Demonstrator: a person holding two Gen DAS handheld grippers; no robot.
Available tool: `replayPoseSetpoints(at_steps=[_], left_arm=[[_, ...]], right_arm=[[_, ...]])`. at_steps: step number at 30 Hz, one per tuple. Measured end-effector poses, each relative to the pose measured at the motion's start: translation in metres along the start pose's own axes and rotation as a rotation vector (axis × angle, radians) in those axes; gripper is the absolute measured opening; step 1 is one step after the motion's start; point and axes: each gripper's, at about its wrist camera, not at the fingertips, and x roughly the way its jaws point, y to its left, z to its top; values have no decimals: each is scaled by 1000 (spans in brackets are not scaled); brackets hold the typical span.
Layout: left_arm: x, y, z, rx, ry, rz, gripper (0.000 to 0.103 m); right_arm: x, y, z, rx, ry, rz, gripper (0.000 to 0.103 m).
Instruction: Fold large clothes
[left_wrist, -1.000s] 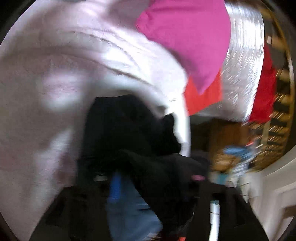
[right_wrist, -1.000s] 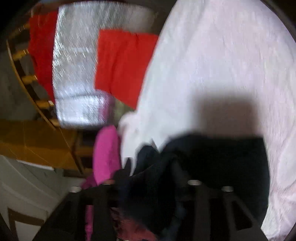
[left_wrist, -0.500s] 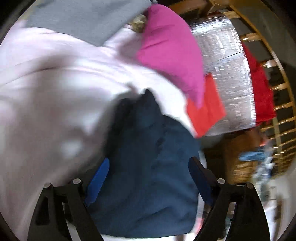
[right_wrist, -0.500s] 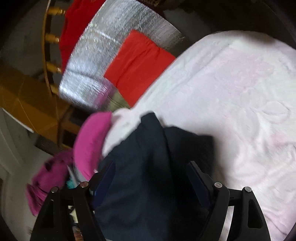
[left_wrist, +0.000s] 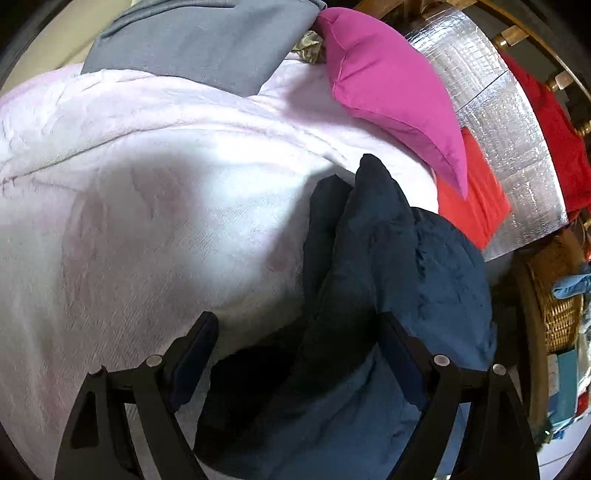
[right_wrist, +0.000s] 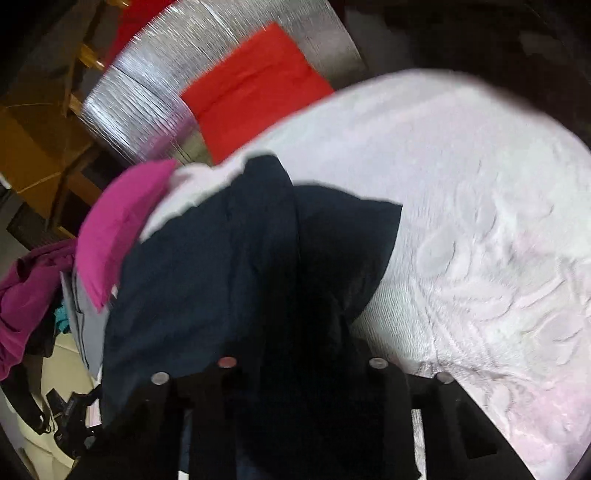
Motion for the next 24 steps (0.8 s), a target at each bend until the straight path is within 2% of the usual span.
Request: replayPoseSetpoints(at_steps=[2, 3, 4, 5, 7, 11, 12, 14, 18, 21, 24], left_arm=[[1, -3, 0, 9, -3, 17, 88], [1, -7, -1, 25, -6, 31, 88], [6, -9, 1, 38, -9, 43, 88], [8, -12, 2, 54, -12, 57, 88], [7, -12, 3, 59, -13, 67, 88], [-14, -19, -4, 93, -59, 111, 87], [-24, -21, -8, 105, -79, 111, 87], [-44, -28, -19, 133, -108, 74, 87], [-68, -31, -48, 148, -86, -8, 87], [-69, -20, -73, 82, -9, -77, 87], [-52, -5, -86, -17, 108, -119, 87]], right_arm=[[7, -10, -7, 24, 23, -39, 33], [19, -17, -12, 34, 64, -71, 37], [24, -21, -14, 37, 76, -87, 47], [22, -23, -15, 47, 71, -84, 48], [11, -26, -13, 82, 75, -54, 50], [-27, -34, -18, 131, 35, 21, 67], [-42, -36, -24, 137, 19, 59, 67], [-59, -37, -37, 137, 19, 127, 69], [-77, -36, -70, 170, 80, 278, 76], [-60, -29, -91, 244, 140, 350, 79], [-37, -33, -111, 339, 192, 406, 79]])
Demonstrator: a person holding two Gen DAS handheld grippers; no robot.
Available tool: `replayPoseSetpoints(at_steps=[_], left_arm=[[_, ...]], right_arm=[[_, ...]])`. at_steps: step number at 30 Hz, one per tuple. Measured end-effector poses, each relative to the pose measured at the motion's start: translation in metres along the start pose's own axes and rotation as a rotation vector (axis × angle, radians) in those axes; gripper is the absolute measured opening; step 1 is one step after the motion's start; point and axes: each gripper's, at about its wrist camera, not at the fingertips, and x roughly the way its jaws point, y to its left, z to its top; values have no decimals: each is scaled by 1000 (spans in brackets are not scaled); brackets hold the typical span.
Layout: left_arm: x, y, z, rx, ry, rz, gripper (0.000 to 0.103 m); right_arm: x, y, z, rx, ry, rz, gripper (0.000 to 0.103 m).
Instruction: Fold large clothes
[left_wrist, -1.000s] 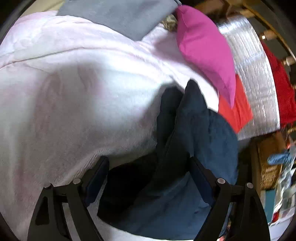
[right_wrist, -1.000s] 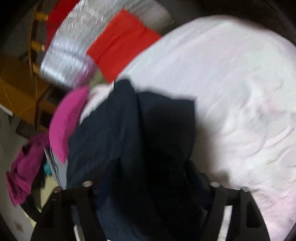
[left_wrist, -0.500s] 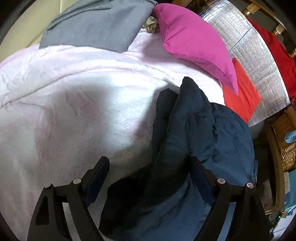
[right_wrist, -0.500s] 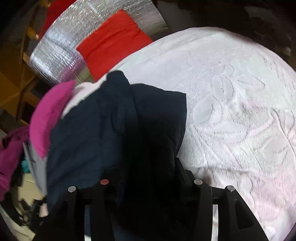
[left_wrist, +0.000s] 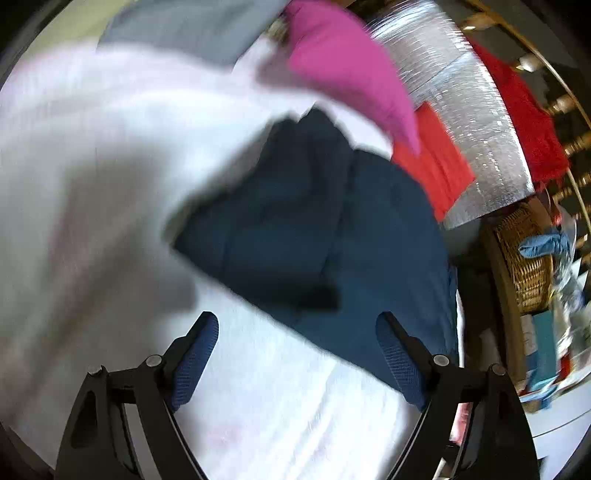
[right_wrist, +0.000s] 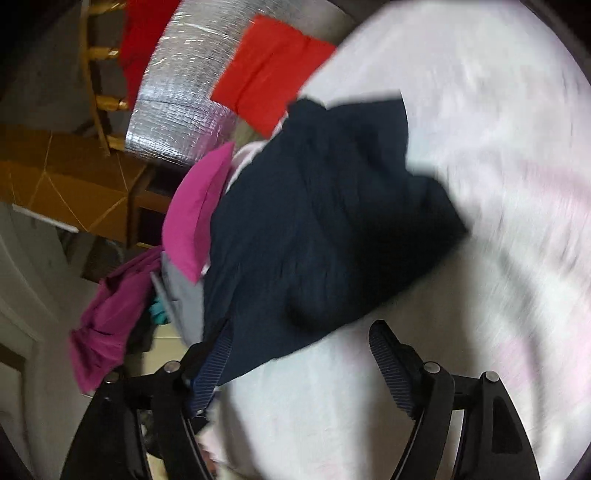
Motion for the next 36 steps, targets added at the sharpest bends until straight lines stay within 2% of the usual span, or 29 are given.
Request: replayPoseSetpoints(at_steps=[6, 11, 21, 23, 24, 25, 29, 31, 36], left_arm=[[24, 24, 14, -165, 44, -105, 87], [37, 38, 35, -276, 15, -208, 87], [56, 29, 55, -301, -48, -302, 86], [58, 25, 57, -287, -60, -299, 76], [60, 23, 59, -275, -67, -292, 67], [62, 21, 57, -265, -70, -285, 62], [64, 19, 56, -242, -85, -280, 51], [65, 13, 58, -207, -100, -265, 43], [54, 7, 57, -135, -127, -252, 32]], right_arm=[[28, -13, -3, 61, 13, 4, 79], [42, -23, 17, 114, -16, 4, 79], [55, -22, 63, 128, -166, 25, 80], [61, -19, 69, 138, -197, 29, 80], [62, -19, 72, 147, -209, 28, 80], [64, -19, 75, 159, -220, 20, 78], [66, -23, 76, 160, -225, -14, 53], [63, -21, 73, 129, -224, -31, 48], [54, -9, 66, 94, -225, -60, 39]])
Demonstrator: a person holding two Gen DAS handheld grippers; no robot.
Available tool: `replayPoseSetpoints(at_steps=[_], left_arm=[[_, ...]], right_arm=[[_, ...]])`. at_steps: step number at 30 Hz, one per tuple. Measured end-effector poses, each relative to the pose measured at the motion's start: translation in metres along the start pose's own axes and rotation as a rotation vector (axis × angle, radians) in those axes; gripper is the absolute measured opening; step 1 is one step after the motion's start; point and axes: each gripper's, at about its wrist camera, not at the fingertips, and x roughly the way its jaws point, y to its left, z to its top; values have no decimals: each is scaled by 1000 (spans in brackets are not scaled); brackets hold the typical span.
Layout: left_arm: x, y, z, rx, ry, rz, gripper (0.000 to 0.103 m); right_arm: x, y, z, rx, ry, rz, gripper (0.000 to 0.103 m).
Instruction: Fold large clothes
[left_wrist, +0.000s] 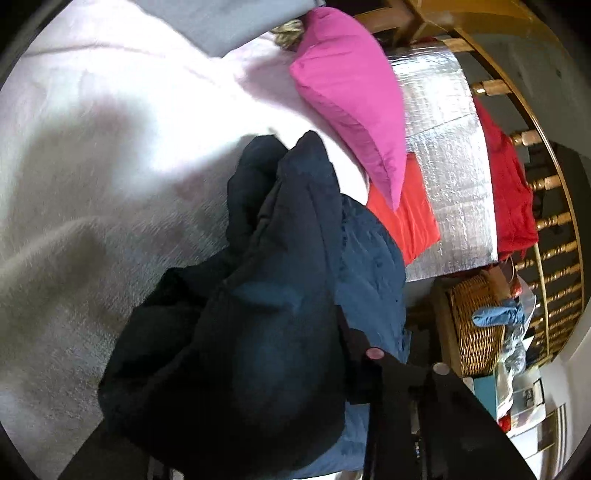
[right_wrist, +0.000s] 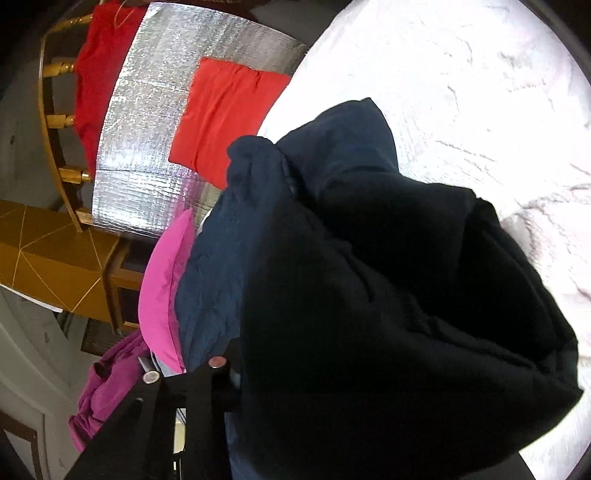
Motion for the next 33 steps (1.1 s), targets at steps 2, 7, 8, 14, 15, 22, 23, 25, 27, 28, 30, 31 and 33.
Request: replayPoseSetpoints(at_steps=[2, 7, 8, 14, 15, 22, 23, 25, 27, 28, 30, 31, 33], left_arm=[[0, -5, 3, 15, -4, -4, 30], [-18, -9, 0, 47, -1, 4, 28], [-20, -10, -3, 60, 3, 16, 28], [-9, 0, 0, 68, 91, 184, 60], [-11, 4, 3, 37, 104, 204, 67], [-47, 20, 20, -41, 106, 139, 71], [-48, 23, 23, -60, 100, 116, 73], [-39, 29, 27, -81, 119, 102, 77], [-32, 39, 18, -100, 175, 94, 77], [-26, 39, 18, -104, 185, 75, 77], [-23, 36, 19, -84, 189, 42, 77], [-23, 35, 20, -82, 192, 27, 76], [-24, 37, 21, -96, 183, -19, 75]], right_arm=[[-4, 12, -5, -34, -3, -9, 37], [-21, 28, -17, -126, 9, -19, 36], [-19, 29, -16, -127, 10, -20, 36], [-1, 2, -9, 30, 96, -7, 48], [-2, 0, -7, 57, 126, 7, 48], [-46, -11, 10, 26, 144, 44, 60], [-47, -15, 15, 35, 141, 42, 66], [-39, -23, 23, 66, 172, 37, 75], [-28, -33, 30, 122, 154, 40, 75], [-25, -38, 32, 137, 145, 55, 75], [-13, -38, 37, 139, 150, 69, 75], [-8, -33, 39, 122, 154, 62, 75], [-4, -23, 42, 80, 152, 48, 74]])
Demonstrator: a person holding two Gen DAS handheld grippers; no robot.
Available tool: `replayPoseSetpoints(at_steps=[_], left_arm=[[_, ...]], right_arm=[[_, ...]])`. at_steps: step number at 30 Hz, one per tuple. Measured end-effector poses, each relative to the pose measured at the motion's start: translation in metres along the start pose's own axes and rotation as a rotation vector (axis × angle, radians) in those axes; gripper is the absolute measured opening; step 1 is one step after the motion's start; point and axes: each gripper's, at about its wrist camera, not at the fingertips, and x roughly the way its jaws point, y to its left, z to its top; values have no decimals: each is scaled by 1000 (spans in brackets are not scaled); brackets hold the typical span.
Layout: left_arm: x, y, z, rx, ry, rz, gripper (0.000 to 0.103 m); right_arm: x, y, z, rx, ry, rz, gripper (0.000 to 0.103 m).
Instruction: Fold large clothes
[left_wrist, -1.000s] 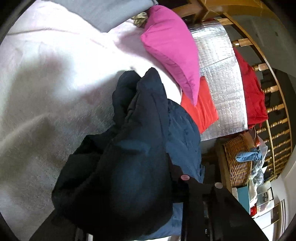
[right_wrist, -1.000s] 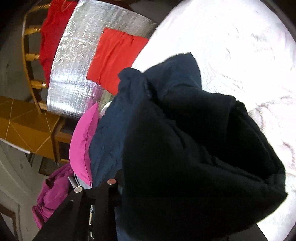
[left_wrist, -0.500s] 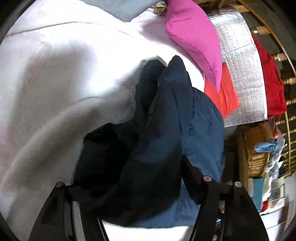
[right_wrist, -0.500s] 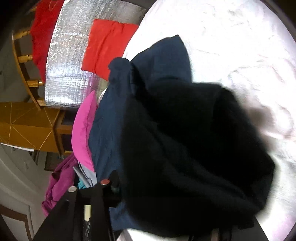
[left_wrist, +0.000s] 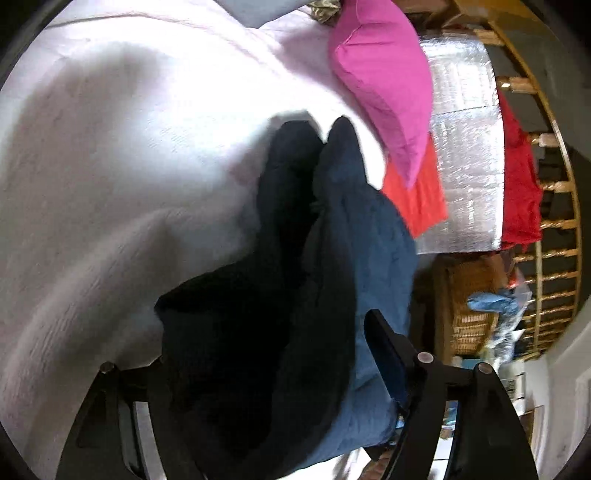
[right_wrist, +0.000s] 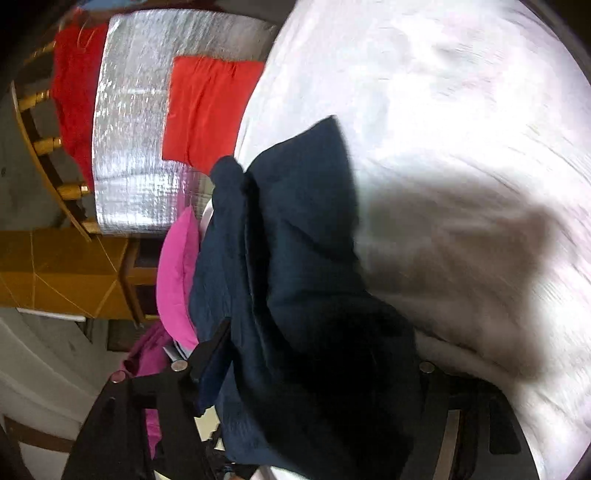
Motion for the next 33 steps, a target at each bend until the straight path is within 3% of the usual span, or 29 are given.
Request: replayPoseSetpoints(at_steps=[2, 5, 6, 9, 10, 12, 16, 21, 26, 27, 29, 31, 33], left_arm=[[-2, -2, 2, 0, -18, -39, 71], [-3, -13, 3, 50, -42, -53, 55], [-7, -14, 1, 66, -52, -51, 50], [-1, -17, 4, 95, -68, 10, 49], [5, -13, 4, 83, -52, 48, 50], [10, -3, 8, 57, -26, 81, 56], [4, -4, 9, 42, -13, 75, 62], [-1, -4, 9, 13, -11, 36, 65], [5, -10, 9, 47, -26, 42, 65], [5, -11, 8, 53, -34, 37, 65], [4, -15, 9, 71, -52, 17, 60], [4, -24, 9, 104, -76, 18, 48], [1, -29, 8, 135, -101, 11, 45]], right_arm=[[0, 17, 3, -76, -13, -43, 58], [-4, 38, -1, -201, -60, -99, 46], [-4, 40, -3, -226, -79, -113, 46], [5, 35, -8, -234, -105, -156, 46], [13, 26, -6, -219, -88, -186, 46], [9, 12, 0, -170, -68, -146, 47], [6, 16, 7, -103, -16, -112, 56], [-1, 14, 15, -79, -1, -38, 57], [6, 7, 28, -50, -28, -35, 59], [7, 11, 30, -62, -22, -44, 58], [5, 28, 28, -159, -25, -83, 43], [0, 56, 22, -289, -47, -120, 36], [-6, 72, 13, -372, -87, -132, 35]])
